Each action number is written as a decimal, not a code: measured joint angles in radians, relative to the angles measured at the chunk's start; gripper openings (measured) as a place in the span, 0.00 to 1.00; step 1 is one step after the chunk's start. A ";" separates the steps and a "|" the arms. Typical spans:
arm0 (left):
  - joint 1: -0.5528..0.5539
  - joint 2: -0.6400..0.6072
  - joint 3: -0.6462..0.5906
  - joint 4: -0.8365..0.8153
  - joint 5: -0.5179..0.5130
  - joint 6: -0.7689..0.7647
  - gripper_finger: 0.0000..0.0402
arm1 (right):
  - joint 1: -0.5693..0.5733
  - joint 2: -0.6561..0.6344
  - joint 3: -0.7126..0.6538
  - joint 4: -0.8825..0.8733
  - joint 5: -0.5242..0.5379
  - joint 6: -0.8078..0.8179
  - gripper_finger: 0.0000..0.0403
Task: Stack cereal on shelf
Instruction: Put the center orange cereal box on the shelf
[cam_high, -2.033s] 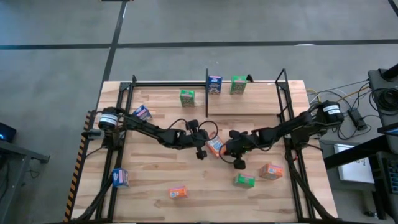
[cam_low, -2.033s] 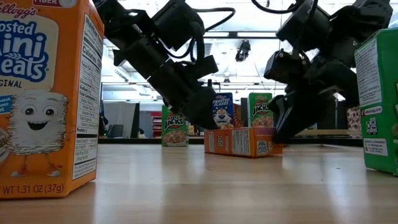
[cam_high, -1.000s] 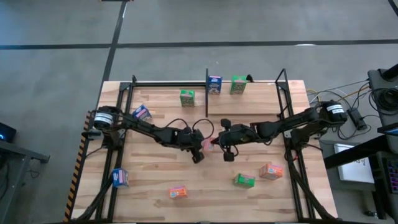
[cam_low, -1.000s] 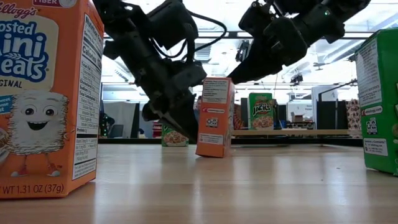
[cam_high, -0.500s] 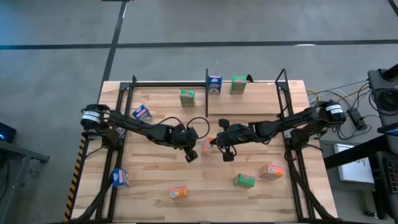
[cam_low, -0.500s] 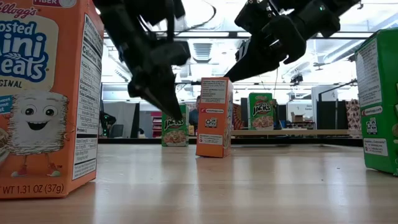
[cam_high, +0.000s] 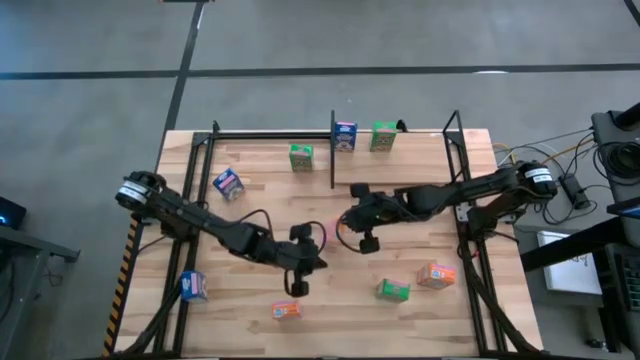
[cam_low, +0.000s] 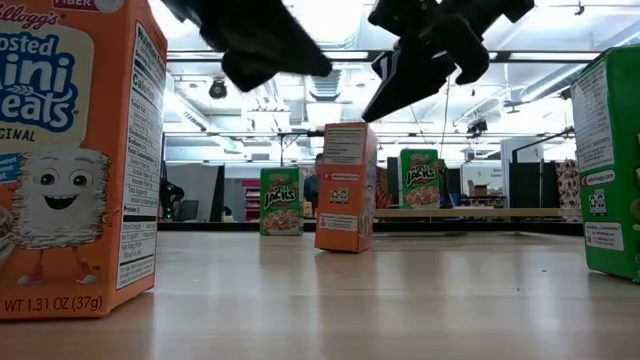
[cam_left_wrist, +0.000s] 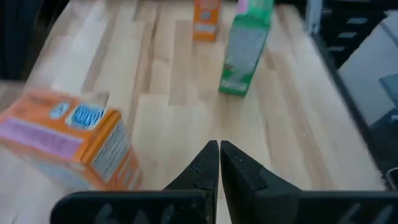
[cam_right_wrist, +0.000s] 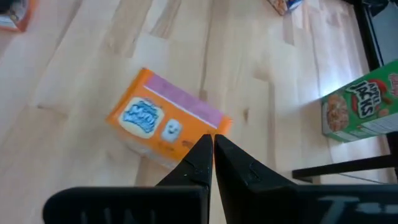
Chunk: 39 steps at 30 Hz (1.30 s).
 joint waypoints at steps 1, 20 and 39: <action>-0.002 0.000 0.000 0.004 -0.008 0.004 0.00 | -0.007 0.000 0.001 -0.005 0.000 -0.002 0.02; 0.054 0.090 -0.013 -0.005 -0.218 -0.014 0.00 | -0.094 0.005 -0.171 0.248 -0.145 0.008 0.02; 0.056 0.087 -0.013 -0.132 -0.259 -0.061 0.00 | -0.043 0.004 -0.174 0.143 -0.172 0.123 0.02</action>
